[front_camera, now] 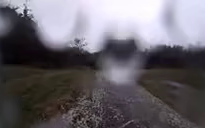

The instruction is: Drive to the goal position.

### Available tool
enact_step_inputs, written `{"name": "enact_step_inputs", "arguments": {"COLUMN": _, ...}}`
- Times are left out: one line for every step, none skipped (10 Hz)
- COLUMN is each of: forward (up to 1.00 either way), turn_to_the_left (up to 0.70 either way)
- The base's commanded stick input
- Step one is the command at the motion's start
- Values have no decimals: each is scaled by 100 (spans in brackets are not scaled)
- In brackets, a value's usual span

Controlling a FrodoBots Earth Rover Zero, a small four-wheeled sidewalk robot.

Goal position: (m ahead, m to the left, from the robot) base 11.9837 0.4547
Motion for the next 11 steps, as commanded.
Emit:
{"name": "enact_step_inputs", "arguments": {"forward": 70, "turn_to_the_left": -28}}
{"name": "enact_step_inputs", "arguments": {"forward": 70, "turn_to_the_left": -28}}
{"name": "enact_step_inputs", "arguments": {"forward": 70, "turn_to_the_left": -23}}
{"name": "enact_step_inputs", "arguments": {"forward": 70, "turn_to_the_left": -10}}
{"name": "enact_step_inputs", "arguments": {"forward": 70, "turn_to_the_left": 0}}
{"name": "enact_step_inputs", "arguments": {"forward": 70, "turn_to_the_left": 0}}
{"name": "enact_step_inputs", "arguments": {"forward": 70, "turn_to_the_left": 0}}
{"name": "enact_step_inputs", "arguments": {"forward": 70, "turn_to_the_left": 0}}
{"name": "enact_step_inputs", "arguments": {"forward": 70, "turn_to_the_left": 0}}
{"name": "enact_step_inputs", "arguments": {"forward": 70, "turn_to_the_left": 0}}
{"name": "enact_step_inputs", "arguments": {"forward": 70, "turn_to_the_left": 0}}
